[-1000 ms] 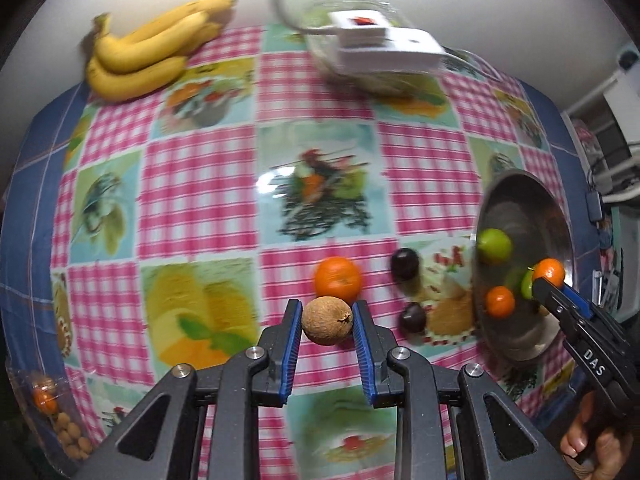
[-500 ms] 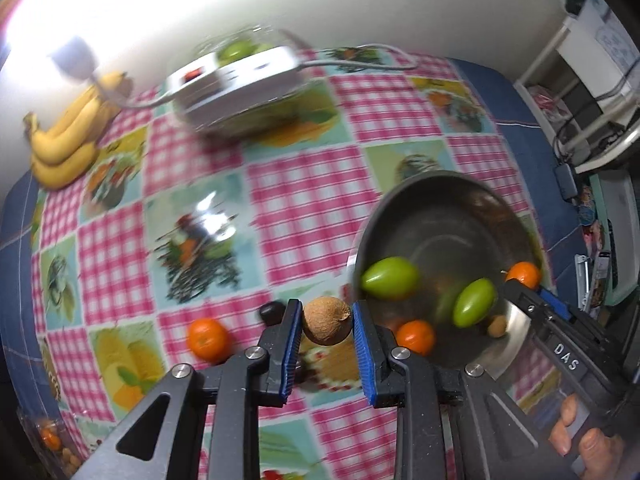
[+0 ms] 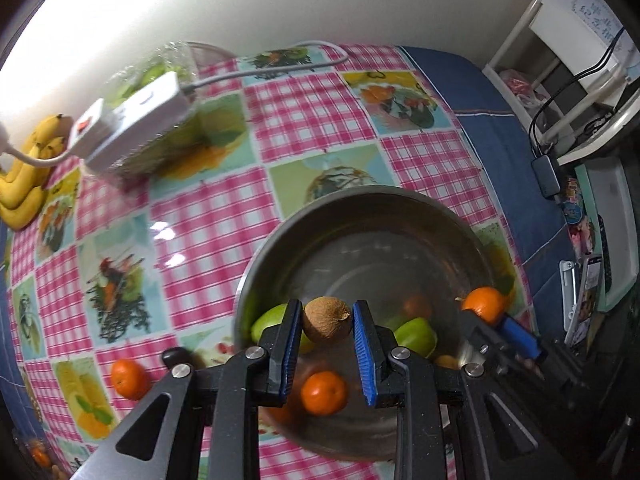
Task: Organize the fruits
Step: 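Carry the kiwi with the left gripper while the right gripper carries the tangerine over the bowl, then open the left gripper to drop the kiwi into the bowl while the right gripper releases the tangerine, then withdraw both grippers from the bowl toward the dark plums, then grasp a dark plum with the left gripper while the right gripper grasps another dark plum, then carry the plum with the left gripper while the right gripper carries its plum over the bowl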
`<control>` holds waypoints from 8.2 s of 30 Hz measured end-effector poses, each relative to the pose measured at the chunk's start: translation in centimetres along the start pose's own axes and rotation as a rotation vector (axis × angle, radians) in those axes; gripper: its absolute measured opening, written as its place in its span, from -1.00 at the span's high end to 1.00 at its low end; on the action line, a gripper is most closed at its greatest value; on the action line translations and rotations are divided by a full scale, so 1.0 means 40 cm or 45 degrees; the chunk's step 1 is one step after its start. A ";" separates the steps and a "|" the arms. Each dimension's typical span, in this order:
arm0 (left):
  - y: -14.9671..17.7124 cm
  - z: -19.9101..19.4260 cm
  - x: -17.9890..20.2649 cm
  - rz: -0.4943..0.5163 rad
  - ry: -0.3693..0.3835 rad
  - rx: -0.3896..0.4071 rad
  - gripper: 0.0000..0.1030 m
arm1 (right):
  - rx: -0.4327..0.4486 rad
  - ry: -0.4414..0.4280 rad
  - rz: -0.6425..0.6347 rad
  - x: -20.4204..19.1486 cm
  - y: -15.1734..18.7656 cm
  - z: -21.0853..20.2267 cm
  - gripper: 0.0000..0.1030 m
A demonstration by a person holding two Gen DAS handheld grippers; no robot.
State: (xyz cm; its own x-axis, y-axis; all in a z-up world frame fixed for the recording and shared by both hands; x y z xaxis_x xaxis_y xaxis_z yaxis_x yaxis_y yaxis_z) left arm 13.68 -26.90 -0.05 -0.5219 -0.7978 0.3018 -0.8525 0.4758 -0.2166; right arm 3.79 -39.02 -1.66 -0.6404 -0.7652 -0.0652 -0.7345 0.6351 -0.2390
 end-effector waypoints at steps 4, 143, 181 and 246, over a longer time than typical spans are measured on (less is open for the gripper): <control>-0.006 0.048 0.008 -0.001 -0.015 -0.022 0.47 | -0.016 0.000 -0.008 -0.001 0.001 0.026 0.26; 0.246 -0.260 -0.457 -0.391 -0.188 0.187 -1.00 | 0.090 -0.245 -0.503 -0.374 0.178 -0.105 -0.97; 0.275 -0.075 -0.472 -0.472 -0.023 -0.017 -0.24 | -0.093 -0.211 -0.789 -0.535 0.277 0.066 0.11; 0.196 -0.086 -0.147 -0.308 -0.001 0.105 0.43 | 0.037 -0.170 -0.320 -0.161 0.076 -0.041 0.48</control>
State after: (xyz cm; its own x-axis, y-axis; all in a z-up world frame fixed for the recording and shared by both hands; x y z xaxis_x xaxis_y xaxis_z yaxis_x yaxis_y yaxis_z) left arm 9.97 -17.22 -0.33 -0.3032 -0.8849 0.3534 -0.9473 0.2396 -0.2129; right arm 5.33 -31.99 -0.36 -0.4026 -0.9065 -0.1274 -0.8585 0.4222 -0.2910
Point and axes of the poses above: each gripper's, at about its wrist camera, not at the fingertips, and z roughly the way its jaws point, x to its right, y to its underside, the point moved 3 cm from there along z, roughly the way its jaws point, and after that the axes turned 10 degrees about y, right-handed, at the moved point
